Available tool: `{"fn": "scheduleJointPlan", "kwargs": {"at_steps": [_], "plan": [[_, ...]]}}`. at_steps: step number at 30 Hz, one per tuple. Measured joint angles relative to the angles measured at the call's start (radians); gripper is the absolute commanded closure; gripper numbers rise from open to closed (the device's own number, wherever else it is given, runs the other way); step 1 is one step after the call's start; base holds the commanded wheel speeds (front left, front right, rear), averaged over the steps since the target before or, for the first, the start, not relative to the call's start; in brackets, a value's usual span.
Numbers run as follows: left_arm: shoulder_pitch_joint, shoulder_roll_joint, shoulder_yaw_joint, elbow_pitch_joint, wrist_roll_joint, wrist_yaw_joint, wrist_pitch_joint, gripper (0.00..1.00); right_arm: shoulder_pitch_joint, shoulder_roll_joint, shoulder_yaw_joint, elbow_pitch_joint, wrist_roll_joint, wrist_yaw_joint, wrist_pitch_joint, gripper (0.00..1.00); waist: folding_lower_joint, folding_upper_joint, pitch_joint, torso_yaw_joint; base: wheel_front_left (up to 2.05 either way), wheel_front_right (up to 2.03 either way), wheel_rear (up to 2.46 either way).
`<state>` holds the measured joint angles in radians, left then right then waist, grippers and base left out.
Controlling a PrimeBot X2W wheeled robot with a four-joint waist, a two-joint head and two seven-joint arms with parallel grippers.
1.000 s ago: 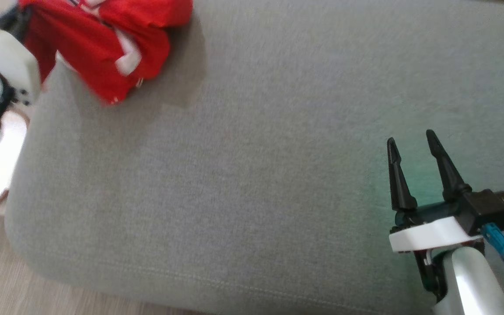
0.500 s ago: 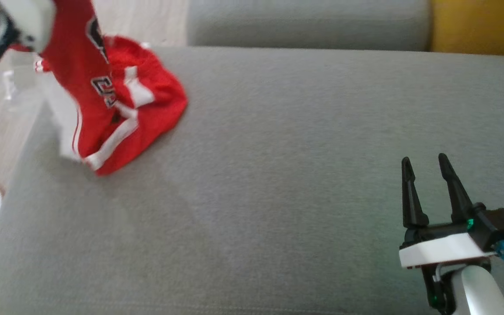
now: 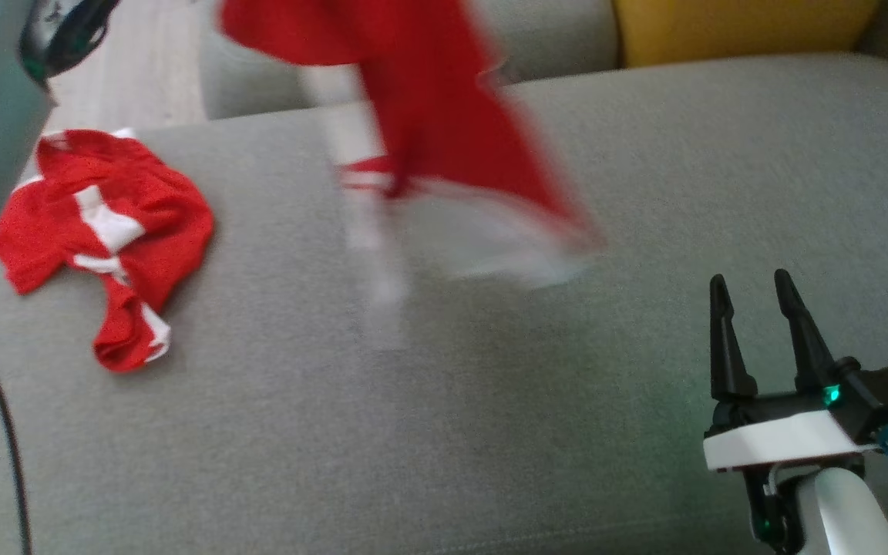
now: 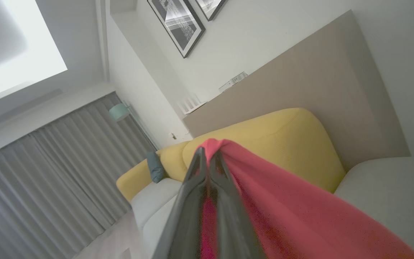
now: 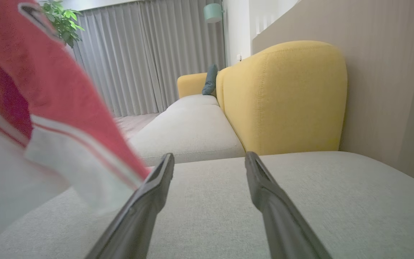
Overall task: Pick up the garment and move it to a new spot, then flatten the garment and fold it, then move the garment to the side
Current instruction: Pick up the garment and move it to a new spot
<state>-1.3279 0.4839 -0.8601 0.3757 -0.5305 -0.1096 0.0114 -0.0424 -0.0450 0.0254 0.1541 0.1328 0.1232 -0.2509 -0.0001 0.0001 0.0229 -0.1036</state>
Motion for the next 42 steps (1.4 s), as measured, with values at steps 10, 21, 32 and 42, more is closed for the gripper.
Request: {"fn": "scheduleJointPlan", "kwargs": {"at_steps": [10, 21, 32, 42], "plan": [[0.267, -0.027, -0.004, 0.111, -0.174, 0.062, 0.103, 1.0, -0.024, 0.0, -0.003, -0.017, 0.017, 0.0, 0.0, 0.0, 0.0001, 0.0, 0.127, -0.056, 0.0, 0.0, 0.0], [0.423, -0.049, 0.033, 0.374, -0.268, 0.083, 0.049, 1.0, -0.092, 0.0, 0.007, -0.033, 0.026, 0.0, 0.0, 0.0, 0.0002, -0.0001, 0.251, -0.091, 0.0, 0.0, 0.0], [0.421, -0.106, 0.038, 0.494, -0.273, 0.057, -0.109, 0.0, -0.098, 0.0, 0.023, -0.027, 0.026, 0.0, 0.0, 0.0, 0.0002, 0.0, 0.269, -0.074, 0.0, 0.0, 0.0], [0.518, -0.157, 0.067, 0.429, -0.262, 0.088, -0.255, 0.0, -0.086, 0.0, 0.007, -0.008, 0.014, 0.0, 0.0, 0.0, 0.0001, 0.0, 0.171, -0.025, 0.0, 0.0, 0.0]]}}
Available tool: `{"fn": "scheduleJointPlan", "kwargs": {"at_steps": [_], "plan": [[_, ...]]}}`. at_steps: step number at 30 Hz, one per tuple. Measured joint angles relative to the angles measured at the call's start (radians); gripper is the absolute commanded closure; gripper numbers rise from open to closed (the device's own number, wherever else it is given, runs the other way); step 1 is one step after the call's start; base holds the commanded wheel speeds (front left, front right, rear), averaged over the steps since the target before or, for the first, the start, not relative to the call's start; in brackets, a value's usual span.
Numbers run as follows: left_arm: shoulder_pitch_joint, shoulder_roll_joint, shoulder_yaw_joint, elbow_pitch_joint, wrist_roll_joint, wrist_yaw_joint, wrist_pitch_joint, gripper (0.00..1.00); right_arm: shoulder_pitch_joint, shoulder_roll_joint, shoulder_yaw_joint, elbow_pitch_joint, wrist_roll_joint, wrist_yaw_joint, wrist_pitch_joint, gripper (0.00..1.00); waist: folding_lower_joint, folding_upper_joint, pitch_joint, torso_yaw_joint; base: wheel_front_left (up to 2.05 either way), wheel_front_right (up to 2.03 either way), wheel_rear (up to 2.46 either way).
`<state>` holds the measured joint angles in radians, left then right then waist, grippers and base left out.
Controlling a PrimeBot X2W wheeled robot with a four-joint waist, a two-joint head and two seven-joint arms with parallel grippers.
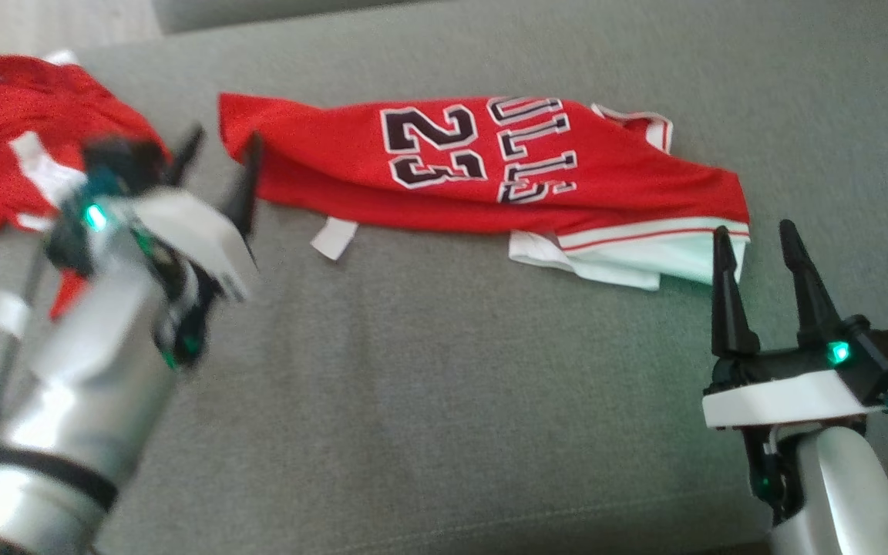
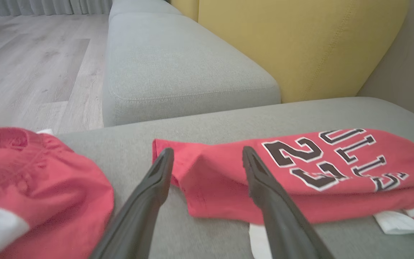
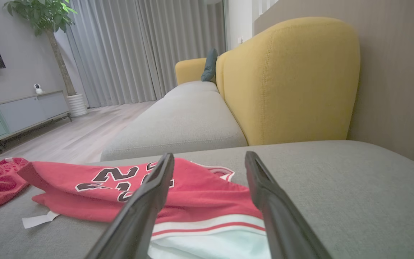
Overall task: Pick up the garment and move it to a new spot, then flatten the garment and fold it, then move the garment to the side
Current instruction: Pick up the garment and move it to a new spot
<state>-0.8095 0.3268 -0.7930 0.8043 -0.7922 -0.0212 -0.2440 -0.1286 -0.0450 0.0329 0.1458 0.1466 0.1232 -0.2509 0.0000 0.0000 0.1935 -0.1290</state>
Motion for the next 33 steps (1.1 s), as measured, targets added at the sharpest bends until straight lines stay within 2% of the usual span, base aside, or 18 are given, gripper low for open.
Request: {"fn": "scheduleJointPlan", "kwargs": {"at_steps": [3, 11, 17, 24, 33], "plan": [[0.106, -0.015, 0.016, -0.075, 0.02, 0.04, -0.004, 0.0, 0.01, 0.0, -0.012, 0.004, -0.006, 0.0, 0.0, 0.0, 0.0, 0.0, -0.038, 0.02, 0.0, 0.0, 0.0], [0.427, -0.036, 0.144, -0.364, 0.129, 0.159, -0.005, 0.0, 0.077, 0.0, -0.021, 0.028, -0.015, 0.0, 0.0, 0.0, 0.0, 0.0, -0.137, 0.078, 0.0, 0.0, 0.0], [0.643, -0.076, 0.253, -0.504, 0.213, 0.205, -0.005, 0.0, 0.116, 0.0, -0.021, 0.034, -0.015, 0.0, 0.0, 0.0, 0.0, 0.0, -0.191, 0.108, 0.0, 0.0, 0.0], [0.774, -0.122, 0.356, -0.607, 0.315, 0.212, -0.005, 0.0, 0.151, 0.0, -0.021, 0.036, -0.009, 0.0, 0.0, 0.0, 0.0, 0.0, -0.214, 0.116, 0.0, 0.0, 0.0], [0.814, -0.165, 0.425, -0.615, 0.389, 0.171, -0.005, 0.0, 0.163, 0.0, -0.023, 0.066, -0.004, 0.0, 0.0, 0.0, 0.0, 0.0, -0.22, 0.119, 0.0, 0.0, 0.0]]}}
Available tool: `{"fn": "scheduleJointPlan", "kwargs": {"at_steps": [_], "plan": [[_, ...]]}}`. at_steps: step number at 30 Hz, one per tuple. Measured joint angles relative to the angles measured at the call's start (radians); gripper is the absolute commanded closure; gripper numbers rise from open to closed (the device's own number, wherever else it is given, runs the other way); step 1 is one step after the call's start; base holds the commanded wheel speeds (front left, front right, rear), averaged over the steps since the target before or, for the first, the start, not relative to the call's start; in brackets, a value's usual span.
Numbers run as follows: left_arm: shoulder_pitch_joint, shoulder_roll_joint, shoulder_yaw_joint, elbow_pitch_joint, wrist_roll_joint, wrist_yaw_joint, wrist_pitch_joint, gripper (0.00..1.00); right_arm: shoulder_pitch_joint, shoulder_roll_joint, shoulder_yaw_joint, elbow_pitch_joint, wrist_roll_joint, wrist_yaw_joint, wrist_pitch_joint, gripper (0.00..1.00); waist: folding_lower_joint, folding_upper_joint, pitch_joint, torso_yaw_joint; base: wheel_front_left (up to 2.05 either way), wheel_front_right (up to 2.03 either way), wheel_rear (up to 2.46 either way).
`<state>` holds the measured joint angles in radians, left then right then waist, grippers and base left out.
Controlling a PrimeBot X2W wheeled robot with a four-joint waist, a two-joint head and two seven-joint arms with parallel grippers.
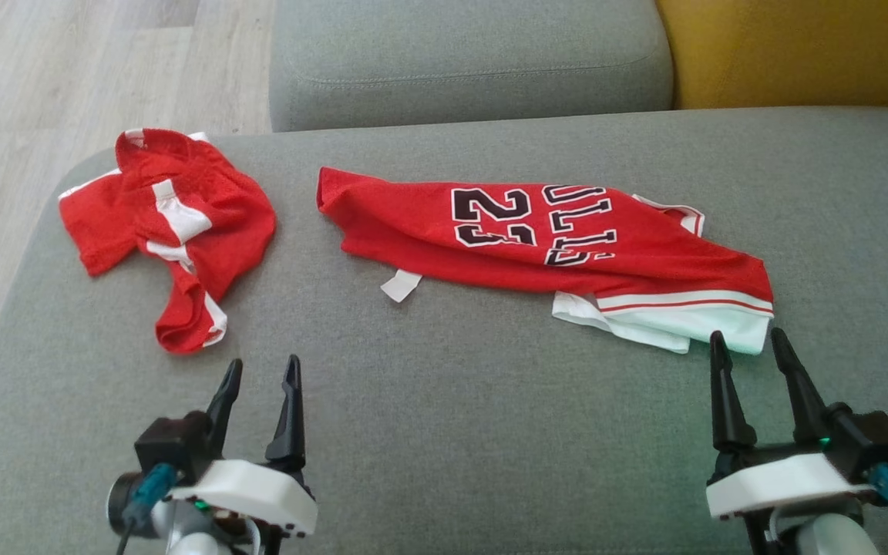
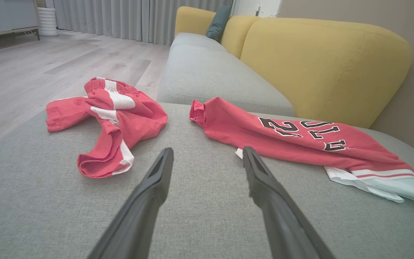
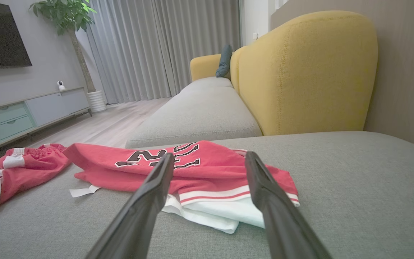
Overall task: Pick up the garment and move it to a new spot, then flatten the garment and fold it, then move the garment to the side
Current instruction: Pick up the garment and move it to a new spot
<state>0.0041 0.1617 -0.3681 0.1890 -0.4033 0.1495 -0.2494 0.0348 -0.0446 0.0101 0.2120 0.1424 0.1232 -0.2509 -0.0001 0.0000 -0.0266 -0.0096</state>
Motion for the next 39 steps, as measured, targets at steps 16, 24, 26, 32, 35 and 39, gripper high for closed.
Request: {"fn": "scheduleJointPlan", "kwargs": {"at_steps": [16, 24, 26, 32, 35, 39], "plan": [[0.009, -0.042, 0.057, 0.032, 0.06, -0.051, 0.0, 0.0, -0.002, 0.0, -0.002, 0.017, 0.0, 0.0, 0.0, 0.0, 0.0, 0.0, 0.004, 0.005, 0.0, 0.0, 0.0], [0.01, -0.053, 0.072, 0.043, 0.077, -0.063, 0.0, 0.0, -0.002, 0.0, -0.006, 0.017, -0.001, 0.0, 0.0, 0.0, 0.0, 0.0, 0.005, 0.006, 0.0, 0.0, 0.0], [0.01, -0.058, 0.086, 0.045, 0.078, -0.071, 0.0, 0.0, -0.002, 0.0, -0.007, 0.018, -0.002, 0.0, 0.0, 0.0, 0.0, 0.0, 0.004, 0.005, 0.0, 0.0, 0.0], [0.01, -0.068, 0.091, 0.056, 0.088, -0.079, 0.0, 0.0, -0.002, 0.0, -0.008, 0.02, -0.002, 0.0, 0.0, 0.0, 0.0, 0.0, 0.005, 0.005, 0.0, 0.0, 0.0], [0.01, -0.069, 0.093, 0.06, 0.094, -0.081, 0.0, 0.0, -0.002, 0.0, -0.01, 0.021, -0.002, 0.0, 0.0, 0.0, 0.0, 0.0, 0.007, 0.005, 0.0, 0.0, 0.0], [0.01, -0.072, 0.096, 0.063, 0.102, -0.085, 0.0, 0.0, -0.002, 0.0, -0.011, 0.021, -0.002, 0.0, 0.0, 0.0, 0.0, 0.0, 0.007, 0.006, 0.0, 0.0, 0.0]]}}
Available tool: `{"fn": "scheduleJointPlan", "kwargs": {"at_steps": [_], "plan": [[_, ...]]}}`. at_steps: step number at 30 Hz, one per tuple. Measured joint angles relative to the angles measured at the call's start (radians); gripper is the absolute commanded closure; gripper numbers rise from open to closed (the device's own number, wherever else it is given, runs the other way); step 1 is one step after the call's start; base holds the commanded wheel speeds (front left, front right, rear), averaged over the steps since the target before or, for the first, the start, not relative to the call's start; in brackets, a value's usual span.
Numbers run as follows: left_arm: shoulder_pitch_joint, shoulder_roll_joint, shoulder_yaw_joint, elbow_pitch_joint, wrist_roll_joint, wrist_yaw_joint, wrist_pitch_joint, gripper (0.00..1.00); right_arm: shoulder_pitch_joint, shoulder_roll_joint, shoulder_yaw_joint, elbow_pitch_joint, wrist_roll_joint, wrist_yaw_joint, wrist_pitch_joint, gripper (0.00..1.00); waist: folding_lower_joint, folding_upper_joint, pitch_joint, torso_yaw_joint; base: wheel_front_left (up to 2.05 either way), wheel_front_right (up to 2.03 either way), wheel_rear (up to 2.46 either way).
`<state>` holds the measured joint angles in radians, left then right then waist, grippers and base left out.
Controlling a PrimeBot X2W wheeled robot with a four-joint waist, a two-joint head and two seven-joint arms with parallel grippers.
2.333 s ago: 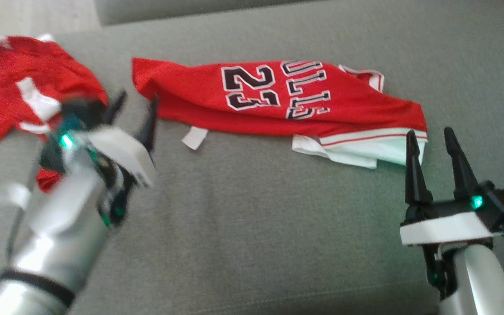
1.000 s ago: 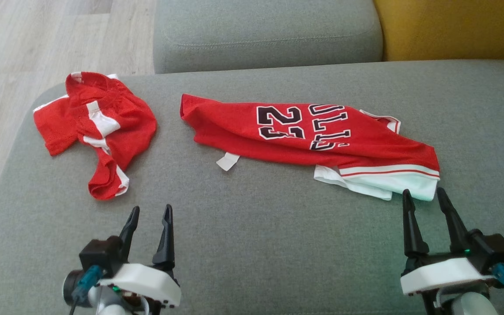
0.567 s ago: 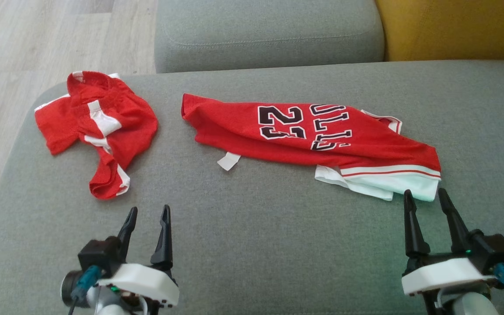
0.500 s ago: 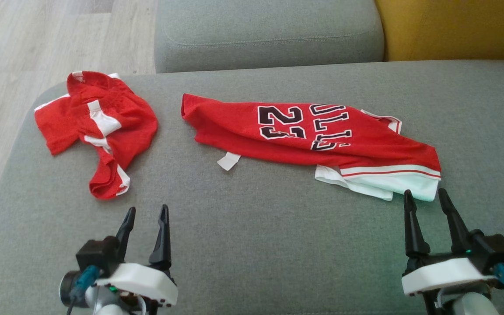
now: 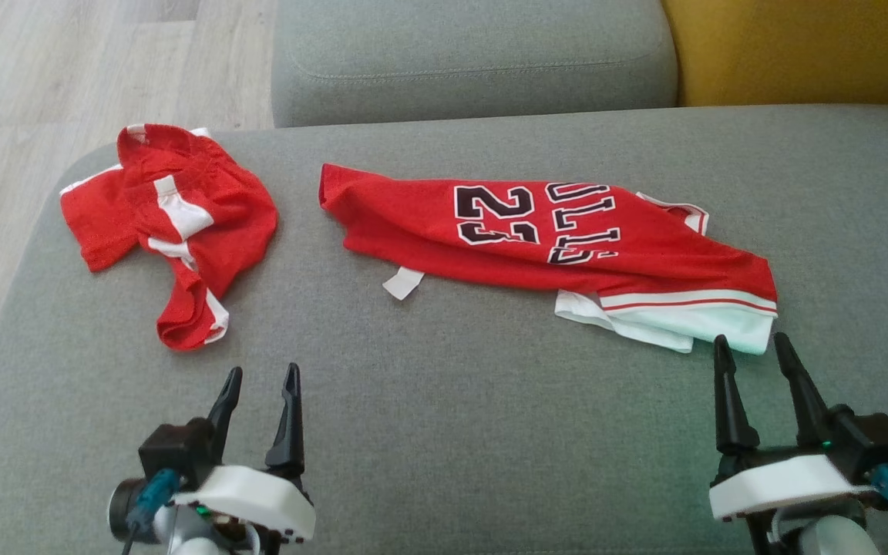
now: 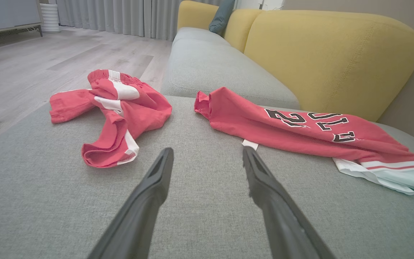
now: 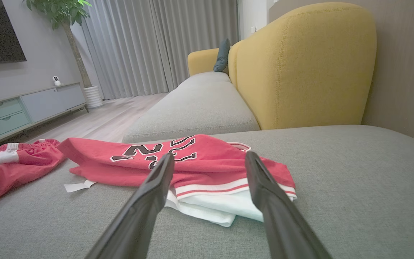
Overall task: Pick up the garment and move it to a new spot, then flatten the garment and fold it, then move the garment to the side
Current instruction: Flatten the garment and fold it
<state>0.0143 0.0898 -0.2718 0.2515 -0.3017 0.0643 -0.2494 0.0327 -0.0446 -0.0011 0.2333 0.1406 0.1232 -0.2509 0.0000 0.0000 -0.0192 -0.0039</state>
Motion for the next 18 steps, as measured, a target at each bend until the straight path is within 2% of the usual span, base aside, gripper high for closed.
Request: {"fn": "scheduleJointPlan", "kwargs": {"at_steps": [11, 18], "plan": [[0.0, -0.006, 0.021, 0.006, 0.008, -0.012, 0.0, 0.0, 0.0, 0.0, -0.014, 0.014, -0.001, 0.0, 0.0, 0.0, 0.0, 0.0, 0.001, 0.0, 0.0, 0.0, 0.0], [0.0, -0.013, 0.021, 0.006, 0.012, -0.013, 0.0, 0.0, -0.03, 0.001, -0.114, 0.123, -0.064, 0.0, 0.0, 0.0, 0.0, 0.0, 0.019, 0.009, 0.0, 0.0, 0.0]]}}
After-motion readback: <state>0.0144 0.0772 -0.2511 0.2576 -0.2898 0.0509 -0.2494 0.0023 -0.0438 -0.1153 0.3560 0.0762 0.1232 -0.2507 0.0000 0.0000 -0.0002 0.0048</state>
